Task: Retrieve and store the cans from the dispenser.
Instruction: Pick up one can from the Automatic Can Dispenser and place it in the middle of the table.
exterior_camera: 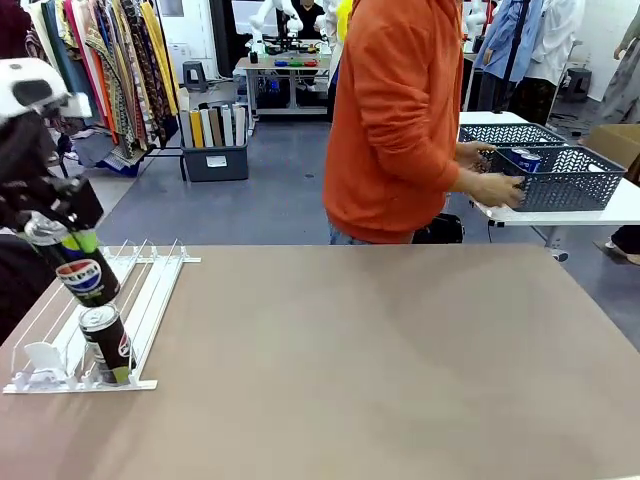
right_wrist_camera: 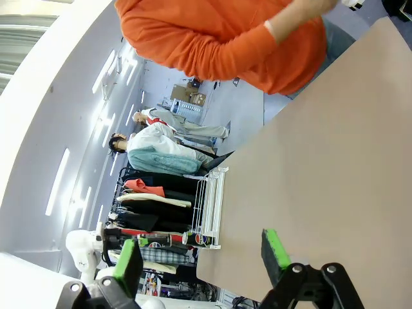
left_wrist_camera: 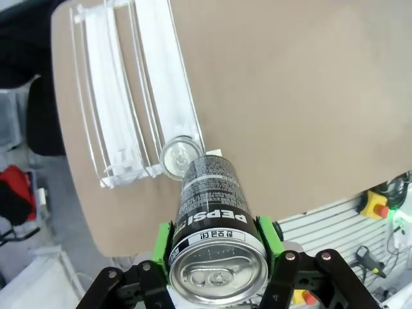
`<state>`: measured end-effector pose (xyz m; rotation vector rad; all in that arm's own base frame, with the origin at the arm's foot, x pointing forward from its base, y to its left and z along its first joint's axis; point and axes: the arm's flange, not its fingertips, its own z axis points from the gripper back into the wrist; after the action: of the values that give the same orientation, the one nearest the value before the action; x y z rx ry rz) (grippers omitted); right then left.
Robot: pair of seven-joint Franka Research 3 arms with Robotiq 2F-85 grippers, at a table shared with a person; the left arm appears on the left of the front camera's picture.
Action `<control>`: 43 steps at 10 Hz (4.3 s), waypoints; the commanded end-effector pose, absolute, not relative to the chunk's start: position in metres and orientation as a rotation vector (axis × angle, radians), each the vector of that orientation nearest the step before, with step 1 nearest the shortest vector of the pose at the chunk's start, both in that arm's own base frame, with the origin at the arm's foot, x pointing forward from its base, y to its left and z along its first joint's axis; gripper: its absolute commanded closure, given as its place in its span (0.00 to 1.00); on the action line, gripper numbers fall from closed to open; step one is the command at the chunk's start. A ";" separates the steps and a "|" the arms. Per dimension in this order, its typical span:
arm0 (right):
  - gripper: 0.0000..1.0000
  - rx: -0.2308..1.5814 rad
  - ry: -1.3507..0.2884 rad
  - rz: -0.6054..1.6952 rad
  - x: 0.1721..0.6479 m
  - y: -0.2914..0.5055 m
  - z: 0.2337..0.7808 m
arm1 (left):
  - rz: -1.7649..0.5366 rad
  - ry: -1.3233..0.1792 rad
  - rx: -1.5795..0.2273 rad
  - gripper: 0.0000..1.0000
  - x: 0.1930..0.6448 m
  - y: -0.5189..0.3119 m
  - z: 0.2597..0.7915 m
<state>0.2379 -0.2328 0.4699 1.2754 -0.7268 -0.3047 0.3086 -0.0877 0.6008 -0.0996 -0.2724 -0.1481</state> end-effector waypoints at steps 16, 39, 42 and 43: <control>0.00 1.287 -0.763 -0.287 0.241 -0.233 0.473 | -0.791 -0.123 -0.091 1.00 0.467 -0.466 0.461; 0.00 1.287 -0.763 -0.287 0.241 -0.233 0.473 | -0.773 -0.225 -0.518 0.00 0.419 -0.270 0.586; 0.00 1.287 -0.763 -0.287 0.241 -0.233 0.473 | -0.498 -0.409 -0.873 0.00 0.389 -0.100 0.582; 0.00 1.287 -0.763 -0.287 0.241 -0.233 0.473 | -0.420 -0.442 -0.970 0.00 0.378 -0.059 0.568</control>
<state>0.2378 -0.2329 0.4698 1.2756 -0.7273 -0.3055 0.3895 -0.0820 0.5929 -0.8996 -0.4176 -0.4834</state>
